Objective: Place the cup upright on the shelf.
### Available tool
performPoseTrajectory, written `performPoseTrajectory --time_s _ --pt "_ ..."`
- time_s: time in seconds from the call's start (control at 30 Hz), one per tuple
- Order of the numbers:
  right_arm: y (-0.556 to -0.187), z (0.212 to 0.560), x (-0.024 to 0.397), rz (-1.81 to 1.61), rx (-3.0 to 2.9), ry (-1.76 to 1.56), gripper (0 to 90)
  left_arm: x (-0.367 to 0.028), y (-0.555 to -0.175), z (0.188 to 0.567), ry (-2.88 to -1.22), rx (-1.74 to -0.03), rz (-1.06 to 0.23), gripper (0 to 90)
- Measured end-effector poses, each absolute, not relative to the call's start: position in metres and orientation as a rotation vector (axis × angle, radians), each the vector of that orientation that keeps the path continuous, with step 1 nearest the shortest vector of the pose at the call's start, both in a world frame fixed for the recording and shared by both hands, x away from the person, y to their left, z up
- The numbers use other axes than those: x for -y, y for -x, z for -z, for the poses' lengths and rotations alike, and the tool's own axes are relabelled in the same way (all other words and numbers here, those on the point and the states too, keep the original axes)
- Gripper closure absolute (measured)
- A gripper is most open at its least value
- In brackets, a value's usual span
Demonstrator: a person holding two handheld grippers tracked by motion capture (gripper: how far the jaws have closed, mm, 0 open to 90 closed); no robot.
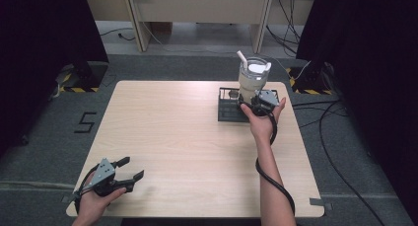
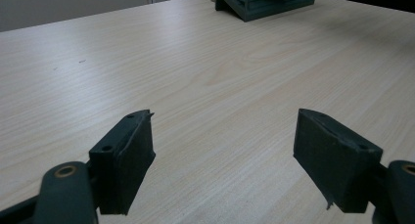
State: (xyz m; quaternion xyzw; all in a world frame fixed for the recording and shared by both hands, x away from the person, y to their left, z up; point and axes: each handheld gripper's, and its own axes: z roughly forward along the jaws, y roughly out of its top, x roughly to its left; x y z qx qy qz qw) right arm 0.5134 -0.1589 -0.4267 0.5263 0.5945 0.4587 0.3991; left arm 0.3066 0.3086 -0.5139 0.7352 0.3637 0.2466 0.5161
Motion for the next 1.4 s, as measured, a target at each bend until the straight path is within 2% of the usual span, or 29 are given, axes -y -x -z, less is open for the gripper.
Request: performPoseTrajectory --time_s 0.8,1.4 --pt "-0.484 0.426 0.169 -1.155 -1.547 -1.315 11.0 -0.309 -0.306 0.514 -1.761 -0.879 -0.594 21.9" --pt "-0.446 0.434 0.178 -1.141 -1.587 -1.312 11.5 -0.309 -0.305 0.514 -1.764 -0.880 -0.597 21.9"
